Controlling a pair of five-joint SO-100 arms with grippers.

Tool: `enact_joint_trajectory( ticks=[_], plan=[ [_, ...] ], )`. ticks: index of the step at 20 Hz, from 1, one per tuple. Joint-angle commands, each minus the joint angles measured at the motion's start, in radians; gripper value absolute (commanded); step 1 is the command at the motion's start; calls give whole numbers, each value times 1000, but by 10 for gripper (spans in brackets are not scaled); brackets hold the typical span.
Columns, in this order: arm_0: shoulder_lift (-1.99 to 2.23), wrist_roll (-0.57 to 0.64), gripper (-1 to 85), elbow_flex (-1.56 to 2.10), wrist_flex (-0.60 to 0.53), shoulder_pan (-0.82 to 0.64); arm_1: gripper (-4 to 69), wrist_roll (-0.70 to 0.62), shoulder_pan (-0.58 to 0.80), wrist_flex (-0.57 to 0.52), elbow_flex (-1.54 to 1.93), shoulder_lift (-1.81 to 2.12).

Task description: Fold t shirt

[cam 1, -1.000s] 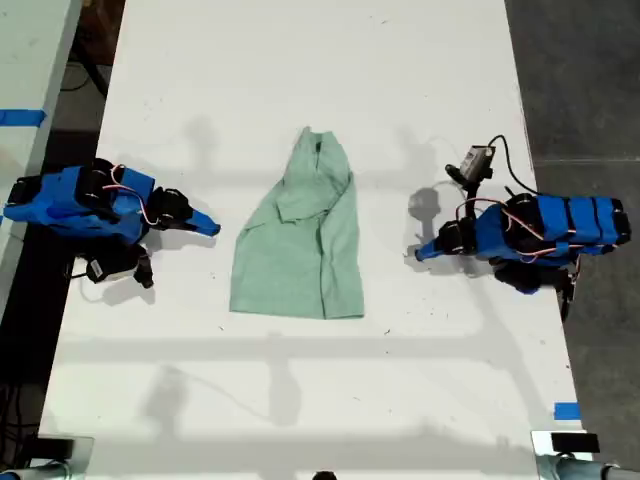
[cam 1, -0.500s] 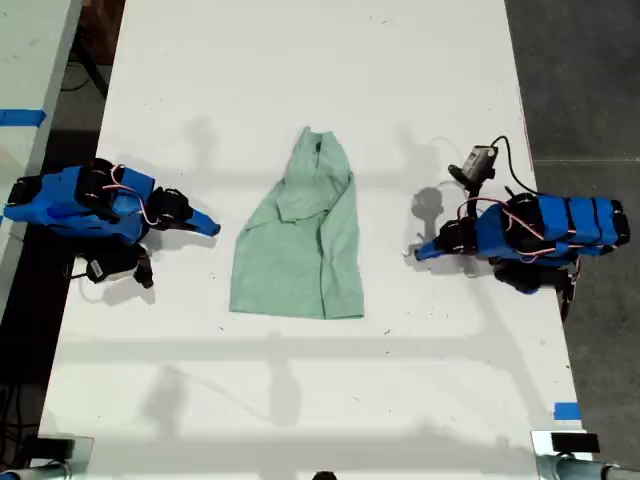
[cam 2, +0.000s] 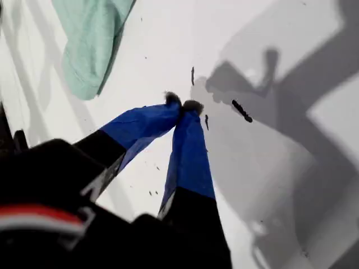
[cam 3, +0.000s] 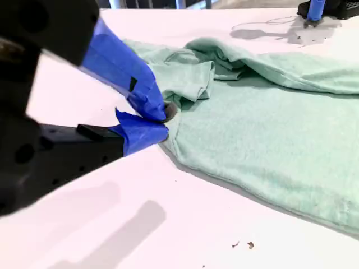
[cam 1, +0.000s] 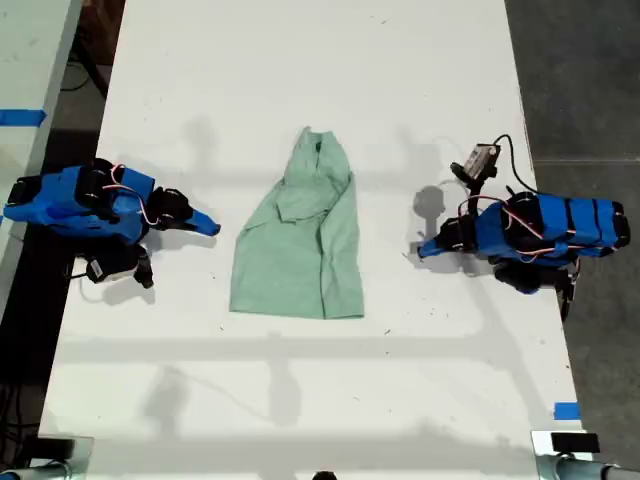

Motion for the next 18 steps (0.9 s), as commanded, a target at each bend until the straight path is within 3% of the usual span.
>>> enact_joint_trajectory(
  ticks=[1, 18],
  plan=[
    [5, 9, -1, 0, -28, -17, 10, 78, 3, 21, 54, 15],
    [5, 9, -1, 0, -28, -14, 10, 61, -21, 17, 54, 15]
  ],
)
